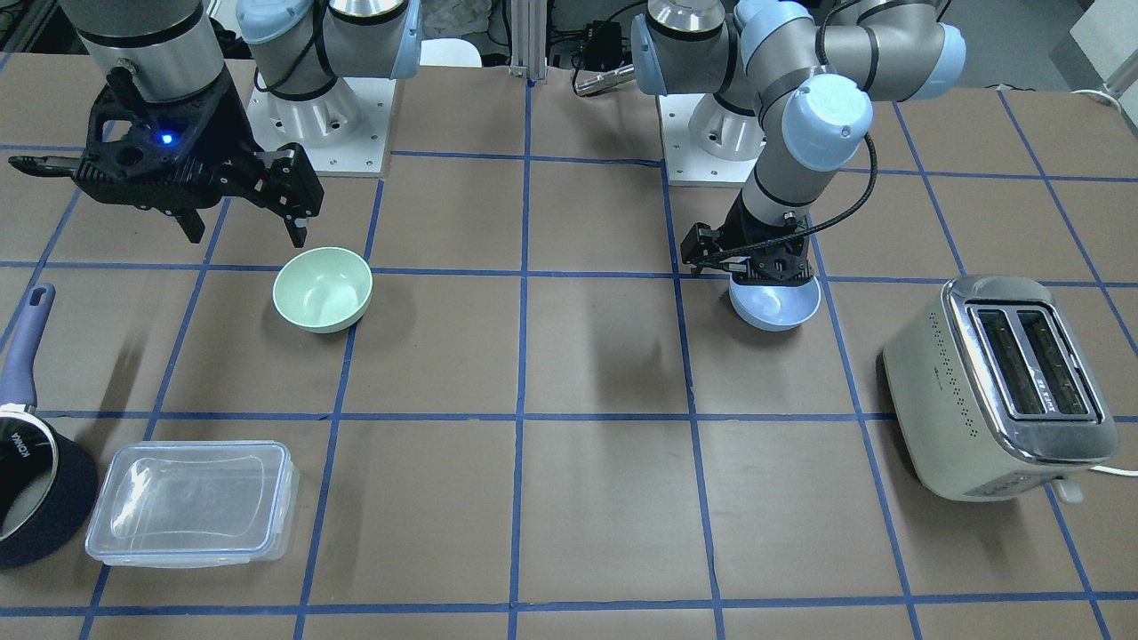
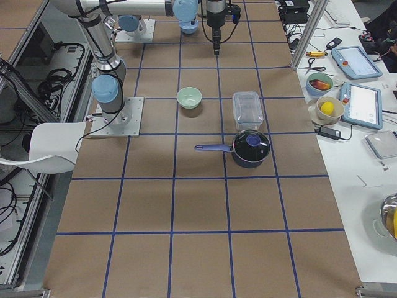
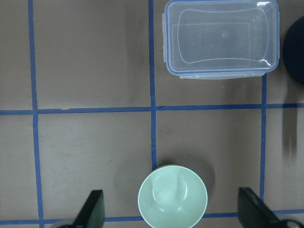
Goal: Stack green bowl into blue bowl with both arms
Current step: 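Lower the left gripper onto the light blue bowl and grasp its rim, then carry the light blue bowl with the left gripper toward the table center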
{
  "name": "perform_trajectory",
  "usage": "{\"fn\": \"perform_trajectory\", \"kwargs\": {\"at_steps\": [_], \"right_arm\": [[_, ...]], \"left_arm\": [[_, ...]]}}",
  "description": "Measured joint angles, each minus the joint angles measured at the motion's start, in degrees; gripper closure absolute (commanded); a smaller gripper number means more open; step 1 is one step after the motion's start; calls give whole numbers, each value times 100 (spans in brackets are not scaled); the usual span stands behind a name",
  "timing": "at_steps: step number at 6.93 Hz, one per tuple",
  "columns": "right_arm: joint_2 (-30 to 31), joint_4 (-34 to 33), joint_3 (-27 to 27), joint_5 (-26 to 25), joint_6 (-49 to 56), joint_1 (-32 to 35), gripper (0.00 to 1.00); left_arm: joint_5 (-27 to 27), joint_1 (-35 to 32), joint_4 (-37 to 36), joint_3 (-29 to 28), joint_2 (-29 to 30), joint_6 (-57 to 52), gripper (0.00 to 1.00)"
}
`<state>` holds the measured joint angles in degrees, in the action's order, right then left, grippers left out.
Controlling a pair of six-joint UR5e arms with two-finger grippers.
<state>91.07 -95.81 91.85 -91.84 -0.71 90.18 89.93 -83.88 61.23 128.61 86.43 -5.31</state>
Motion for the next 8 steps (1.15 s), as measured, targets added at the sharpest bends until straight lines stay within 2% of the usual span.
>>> {"fn": "perform_trajectory", "kwargs": {"at_steps": [1,3,4,5,7,8], "right_arm": [[4,1,0,-1,3,-1,0],[7,3,2,-7,9,-1,0],[7,7,3,-9,9,-1,0],[10,9,3,-9,10,1,0],[18,10,2,-10,4,7,0],[21,12,5,-10,0,7,0]], "left_arm": [[99,70,-382,339,79,-11,6],[488,113,-649,506,306,12,6],[466,93,-757,511,374,51,42],[291,66,-797,516,416,80,71],[101,52,-844,508,531,-11,100],[104,53,-925,491,589,-149,100]]}}
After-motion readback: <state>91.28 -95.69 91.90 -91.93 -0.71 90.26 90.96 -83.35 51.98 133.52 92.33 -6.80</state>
